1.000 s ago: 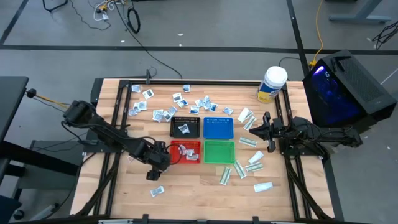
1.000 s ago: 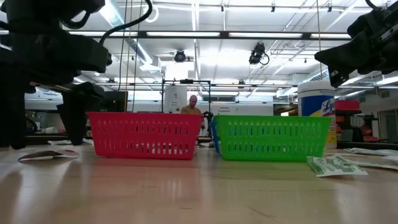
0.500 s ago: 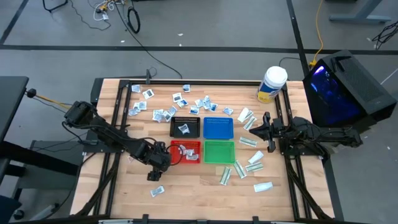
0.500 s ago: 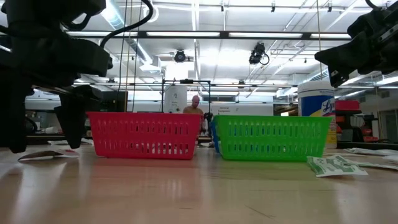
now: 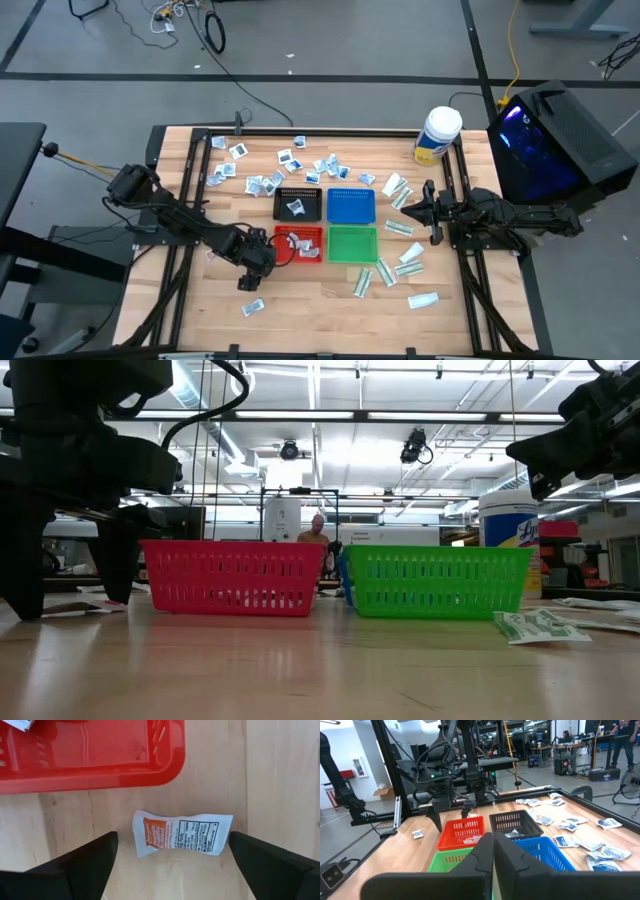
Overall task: Pick & Place First Aid Supplies
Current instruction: Put the orange ointment pack into the orange bin
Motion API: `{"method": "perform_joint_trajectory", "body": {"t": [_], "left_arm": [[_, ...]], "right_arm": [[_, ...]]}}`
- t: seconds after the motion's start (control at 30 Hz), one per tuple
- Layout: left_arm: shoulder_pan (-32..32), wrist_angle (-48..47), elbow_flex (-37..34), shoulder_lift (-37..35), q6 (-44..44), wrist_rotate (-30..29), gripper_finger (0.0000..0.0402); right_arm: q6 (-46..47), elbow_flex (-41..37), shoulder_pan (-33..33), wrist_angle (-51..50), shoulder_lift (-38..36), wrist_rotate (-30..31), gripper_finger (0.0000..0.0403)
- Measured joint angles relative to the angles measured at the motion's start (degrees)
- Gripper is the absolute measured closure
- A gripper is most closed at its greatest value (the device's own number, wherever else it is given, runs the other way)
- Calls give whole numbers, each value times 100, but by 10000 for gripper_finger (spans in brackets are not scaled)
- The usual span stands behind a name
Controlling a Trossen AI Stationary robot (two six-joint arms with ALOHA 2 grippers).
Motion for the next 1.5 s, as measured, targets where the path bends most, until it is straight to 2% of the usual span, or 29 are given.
{"method": "perform_joint_trajectory", "body": {"t": [0.2,0.53,0.7,1.13,1.5], "left_arm": [[0,8,0,4,4,2,26],[1,17,0,11,6,67,108],[0,17,0,11,4,76,133],[-4,4,-9,-13,11,85,136],[-177,-151,-26,-391,13,98,136]], "right_arm": [[1,0,1,0,0,-1,385],[0,-1,1,0,0,-1,385],[1,-1,2,0,-2,-1,385],[-1,-1,0,0,0,0,385],[-1,1,0,0,-2,0,385]]}}
